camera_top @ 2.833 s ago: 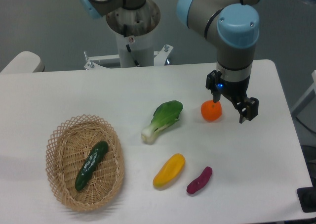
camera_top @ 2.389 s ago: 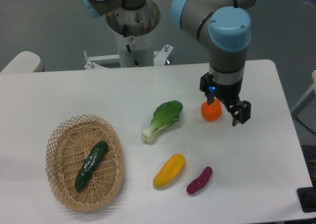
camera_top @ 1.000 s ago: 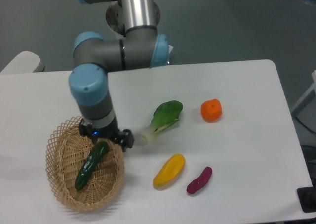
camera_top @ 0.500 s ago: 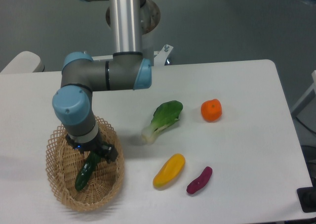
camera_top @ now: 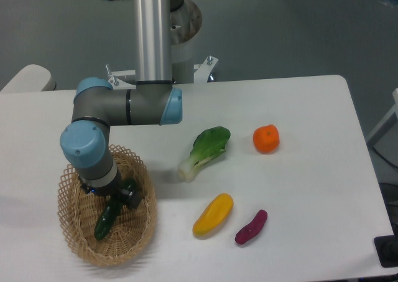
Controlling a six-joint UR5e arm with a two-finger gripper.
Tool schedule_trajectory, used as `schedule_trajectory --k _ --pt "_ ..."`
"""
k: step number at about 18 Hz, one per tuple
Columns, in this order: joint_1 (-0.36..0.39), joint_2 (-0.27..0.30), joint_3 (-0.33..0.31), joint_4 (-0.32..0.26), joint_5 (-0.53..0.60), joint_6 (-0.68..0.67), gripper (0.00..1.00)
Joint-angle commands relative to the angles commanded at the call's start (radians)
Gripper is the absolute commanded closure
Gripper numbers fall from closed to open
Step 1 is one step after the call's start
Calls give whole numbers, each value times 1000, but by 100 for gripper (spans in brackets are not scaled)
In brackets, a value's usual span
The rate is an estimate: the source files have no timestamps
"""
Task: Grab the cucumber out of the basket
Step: 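Lower the gripper onto the green cucumber and close on it, then lift the cucumber out of the basket and carry it toward the orange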
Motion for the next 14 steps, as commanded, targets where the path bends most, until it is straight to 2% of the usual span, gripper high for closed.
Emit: schedule_trajectory --k 1,2,3,11,14 --pt "0 0 2 0 0 15 62" --pt "0 0 3 -2 2 29 71" --pt "0 2 5 -2 2 34 74" --pt "6 21 17 -5 0 34 81" --pt "23 58 20 -11 -5 66 82"
